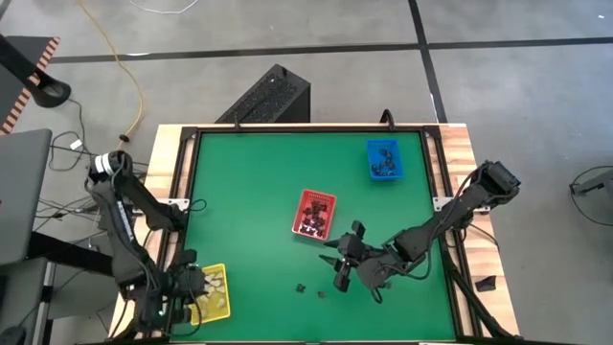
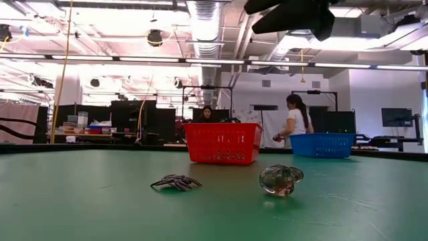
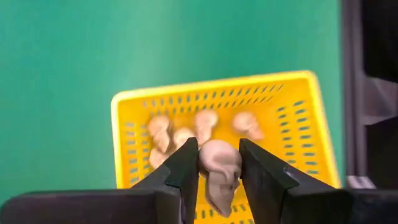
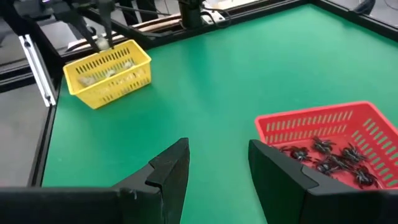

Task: Sort Halloween decoration
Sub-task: Put the white skull toy into the yellow bin, then put the black skull toy into the blue bin

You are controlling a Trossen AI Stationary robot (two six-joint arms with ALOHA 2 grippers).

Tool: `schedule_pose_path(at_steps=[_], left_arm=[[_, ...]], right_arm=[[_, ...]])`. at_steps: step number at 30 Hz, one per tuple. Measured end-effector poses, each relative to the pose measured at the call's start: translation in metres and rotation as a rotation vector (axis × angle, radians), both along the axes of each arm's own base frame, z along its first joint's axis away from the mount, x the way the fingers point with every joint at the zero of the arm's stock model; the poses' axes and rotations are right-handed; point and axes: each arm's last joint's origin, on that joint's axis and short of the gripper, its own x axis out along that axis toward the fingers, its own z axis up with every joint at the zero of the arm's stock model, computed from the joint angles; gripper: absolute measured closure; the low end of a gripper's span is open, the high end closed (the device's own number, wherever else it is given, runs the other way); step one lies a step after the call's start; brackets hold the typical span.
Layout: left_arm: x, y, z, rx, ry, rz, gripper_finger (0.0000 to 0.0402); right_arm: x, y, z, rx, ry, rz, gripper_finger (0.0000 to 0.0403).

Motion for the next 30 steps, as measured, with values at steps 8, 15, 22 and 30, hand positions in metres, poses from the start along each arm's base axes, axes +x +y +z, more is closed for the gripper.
schedule_pose_path(at_steps=[8,15,22,30], left_arm=[[0.009,-0.006,-0.021,0.048,0.123,0.024,0.0268],[0.018,0.004,-0.022,0.103,0.173,0.02,0.0244],[0.043,0.023,-0.023,0.171,0.222,-0.006,0.0276],[0.061,0.036,-0.023,0.17,0.286,-0.069,0.0391]], right_arm=[[-0.003,0.005,0.0,-0.002,0.001,0.017,0.0207],[-0.002,0.003,0.0,-0.003,0.002,0.012,0.0207],[-0.002,0.003,-0.001,-0.027,0.012,0.023,0.0207],[-0.004,0.002,-0.004,-0.054,0.051,0.029,0.0207]])
